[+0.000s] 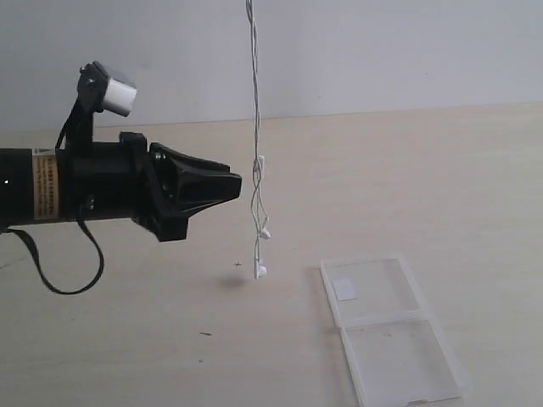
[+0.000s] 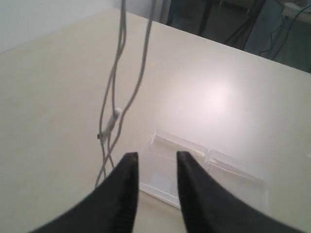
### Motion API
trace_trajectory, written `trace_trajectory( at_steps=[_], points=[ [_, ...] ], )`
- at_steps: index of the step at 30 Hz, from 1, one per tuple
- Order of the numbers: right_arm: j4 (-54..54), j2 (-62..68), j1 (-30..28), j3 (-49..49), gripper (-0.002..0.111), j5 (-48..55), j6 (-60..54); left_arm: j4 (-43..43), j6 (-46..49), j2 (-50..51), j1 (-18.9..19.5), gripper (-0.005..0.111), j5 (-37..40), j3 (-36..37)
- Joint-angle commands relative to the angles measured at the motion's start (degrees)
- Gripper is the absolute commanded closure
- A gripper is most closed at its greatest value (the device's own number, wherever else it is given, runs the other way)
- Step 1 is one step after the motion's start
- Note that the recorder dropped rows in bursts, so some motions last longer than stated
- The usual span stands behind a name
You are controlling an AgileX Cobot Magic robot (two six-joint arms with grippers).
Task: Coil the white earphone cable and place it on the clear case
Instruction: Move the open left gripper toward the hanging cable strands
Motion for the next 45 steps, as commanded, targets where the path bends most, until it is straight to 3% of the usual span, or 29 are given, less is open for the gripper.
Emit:
trace_trajectory(
  at_steps=[1, 4, 14, 22, 30, 36, 45],
  points=[
    [-1.4, -0.4, -0.2, -0.5, 0.108, -0.1, 0.2, -5.6, 0.3, 1.5, -0.6, 0.042, 2.2, -2.0],
    [-1.6, -0.4, -0.2, -0.5, 0.108, -0.2, 0.4, -6.5, 0.3, 2.5, -0.6, 0.029, 3.3, -3.2],
    [-1.8, -0.4, -0.2, -0.5, 0.108, -0.4, 0.4, -7.5, 0.3, 7.1, -3.8, 0.030, 4.2, -7.9],
    [-1.8, -0.4, -0.2, -0.5, 0.108, -0.2, 1.4, -14.3, 0.6, 10.1, -4.1, 0.030, 4.3, -9.6],
    [-1.8, -0.4, -0.2, -0.5, 0.108, -0.2, 1.4, -14.3, 1.1, 10.5, -4.7, 0.030, -0.3, -9.7],
    [-1.8, -0.4, -0.2, -0.5, 0.108, -0.2, 1.4, -14.5, 6.9, 10.5, -6.7, 0.030, 0.1, -11.1],
    [-2.3, -0.4, -0.2, -0.5, 0.108, 0.1, 1.5, -14.2, 7.9, 10.5, -6.8, 0.030, 3.8, -13.1]
  ],
)
